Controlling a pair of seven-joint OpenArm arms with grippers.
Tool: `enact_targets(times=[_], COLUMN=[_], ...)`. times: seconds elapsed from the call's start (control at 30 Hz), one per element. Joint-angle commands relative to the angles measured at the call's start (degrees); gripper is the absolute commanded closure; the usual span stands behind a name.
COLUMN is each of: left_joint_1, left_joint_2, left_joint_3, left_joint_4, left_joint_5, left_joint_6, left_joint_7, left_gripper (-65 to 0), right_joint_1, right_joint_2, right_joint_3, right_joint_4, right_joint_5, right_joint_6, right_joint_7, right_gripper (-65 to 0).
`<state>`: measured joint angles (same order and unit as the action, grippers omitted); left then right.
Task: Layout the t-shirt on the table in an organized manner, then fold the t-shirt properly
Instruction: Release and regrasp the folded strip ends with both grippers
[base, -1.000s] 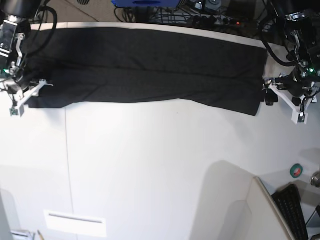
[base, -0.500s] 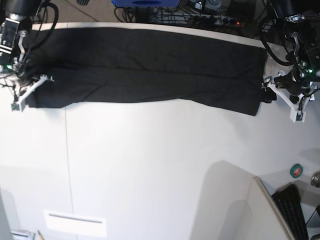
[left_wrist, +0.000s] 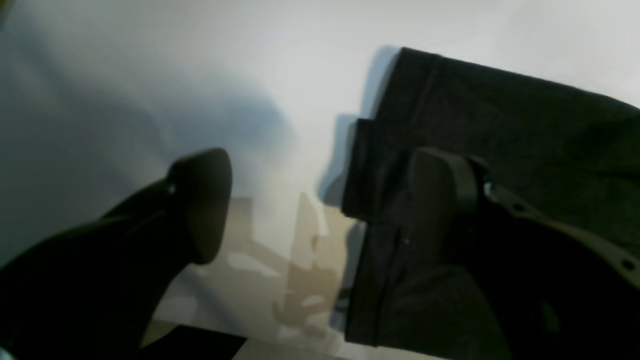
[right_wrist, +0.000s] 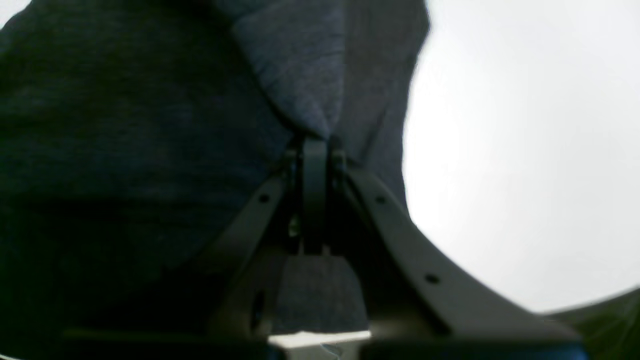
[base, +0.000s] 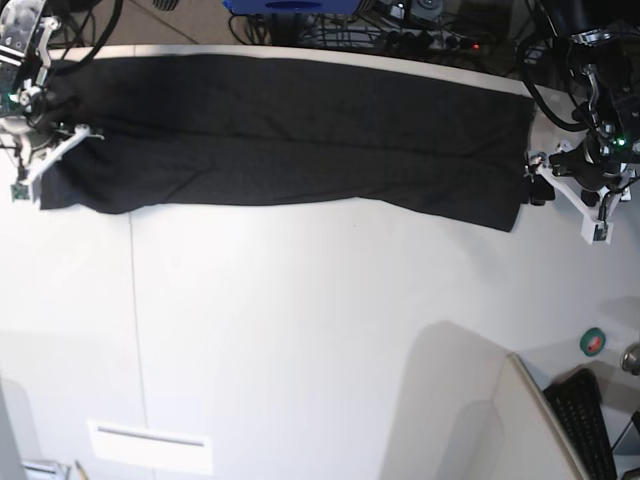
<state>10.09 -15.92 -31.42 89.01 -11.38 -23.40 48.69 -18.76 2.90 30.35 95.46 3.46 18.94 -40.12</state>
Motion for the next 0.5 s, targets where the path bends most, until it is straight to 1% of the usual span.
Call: enact_targets(times=[0.0,0.07,0.13,0.2,0.27,0.37,0.47], left_joint_1=[-0.5,-0.5,-0.5,-0.5,-0.3,-0.1,0.0], left_joint_2=[-1.0,-1.0,-1.0,-1.0,-0.9,-0.9,-0.9], left_joint_3=[-0.3,-0.2,0.1,0.2,0.3,0.3,0.2], left_joint_4=[0.9,0.9,1.0,1.0,1.2,1.3,1.2], left_joint_5=[-0.3,-0.3,-0.3,-0.3,-0.3,-0.3,-0.3], left_joint_6=[0.2,0.2,0.2,0.2,0.2,0.2,0.2], left_joint_7=[-1.0,-1.0,-1.0,-1.0,-1.0,-1.0,-1.0], left_gripper=[-52.5,-52.5,-52.5,-52.5,-52.5,-52.5,-52.5], right_joint_1=[-0.2,-0.4,-0.4,-0.4,-0.4,-1.7,-3.5], right_joint_2=[0.3,0.0,-0.1,-1.2,-1.4,-1.4,-1.5], right_joint_3=[0.4,0.4,0.4,0.7,0.6,0.5,0.4], right_joint_4=[1.1,0.9,0.8,0.8,1.2,2.6,5.4], right_joint_5=[0.1,0.1,0.1,0.1,0.1,0.1,0.1], right_joint_6=[0.0,0.0,0.0,0.0,0.0,0.0,0.0], right_joint_7=[0.7,0.2,-1.9,-3.3,-4.3,-8.7,-10.6], right_gripper=[0.0,0.0,0.0,0.0,0.0,0.0,0.0])
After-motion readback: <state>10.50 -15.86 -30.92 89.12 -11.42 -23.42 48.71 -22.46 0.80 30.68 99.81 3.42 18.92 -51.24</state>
